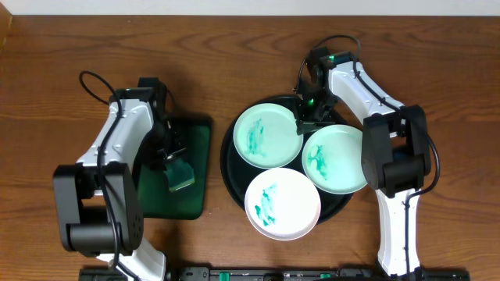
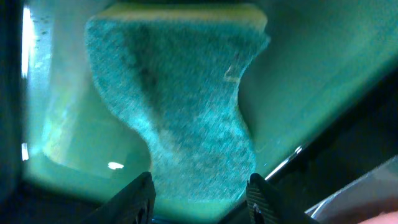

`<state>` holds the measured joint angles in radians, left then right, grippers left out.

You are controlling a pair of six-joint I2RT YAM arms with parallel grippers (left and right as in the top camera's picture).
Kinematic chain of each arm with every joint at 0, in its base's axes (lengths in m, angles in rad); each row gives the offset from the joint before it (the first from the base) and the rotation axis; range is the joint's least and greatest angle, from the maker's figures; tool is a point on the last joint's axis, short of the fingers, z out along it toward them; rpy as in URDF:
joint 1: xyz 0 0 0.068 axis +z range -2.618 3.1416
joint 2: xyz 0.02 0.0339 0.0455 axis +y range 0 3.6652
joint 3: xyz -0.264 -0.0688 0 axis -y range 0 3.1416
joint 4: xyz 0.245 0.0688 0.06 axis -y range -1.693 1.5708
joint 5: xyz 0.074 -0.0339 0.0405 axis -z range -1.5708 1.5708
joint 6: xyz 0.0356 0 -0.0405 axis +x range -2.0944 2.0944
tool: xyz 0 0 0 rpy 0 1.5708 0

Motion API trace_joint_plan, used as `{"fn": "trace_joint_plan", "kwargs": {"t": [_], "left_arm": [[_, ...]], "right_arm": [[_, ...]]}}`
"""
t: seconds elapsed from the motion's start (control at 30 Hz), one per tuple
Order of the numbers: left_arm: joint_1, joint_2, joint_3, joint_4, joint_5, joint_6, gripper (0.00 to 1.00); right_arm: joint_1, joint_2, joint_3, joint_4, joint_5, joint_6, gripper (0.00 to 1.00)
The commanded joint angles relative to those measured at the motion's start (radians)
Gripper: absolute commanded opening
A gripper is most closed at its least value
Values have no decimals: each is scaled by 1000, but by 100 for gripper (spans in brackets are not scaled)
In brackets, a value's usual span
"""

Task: Clean dirty plates on tray and stack at the side
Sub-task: 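Grasp the green sponge with the left gripper and lift it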

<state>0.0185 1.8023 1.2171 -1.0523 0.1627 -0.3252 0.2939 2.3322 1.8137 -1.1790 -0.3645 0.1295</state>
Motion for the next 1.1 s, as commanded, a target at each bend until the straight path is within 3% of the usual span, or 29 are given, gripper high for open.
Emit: {"fn": "trace_joint_plan", "kwargs": {"t": [0.0,0.07,0.23,0.53,0.77,0.97,1.07], "left_arm": [[3,5,-12,15,31,-93,54],[3,5,-15,30,27,-144,63],[3,5,-43,97,27,-237,68],[11,5,-163,207,16,-263,68],[11,4,-168,225,16,-224,60],[11,-7,-143,220,16,-175,79],[11,-31,-133,212,16,-165,82]], "right_arm": [[-15,18,-23,-10,72,4,2],[-16,18,-23,-11,72,3,2],[-16,18,-23,-25,71,-8,2],[-16,18,-23,-41,71,-23,2],[-16,18,-23,-42,71,-22,2],[-16,18,-23,-45,71,-23,2],[-16,18,-23,-45,71,-22,2]]}}
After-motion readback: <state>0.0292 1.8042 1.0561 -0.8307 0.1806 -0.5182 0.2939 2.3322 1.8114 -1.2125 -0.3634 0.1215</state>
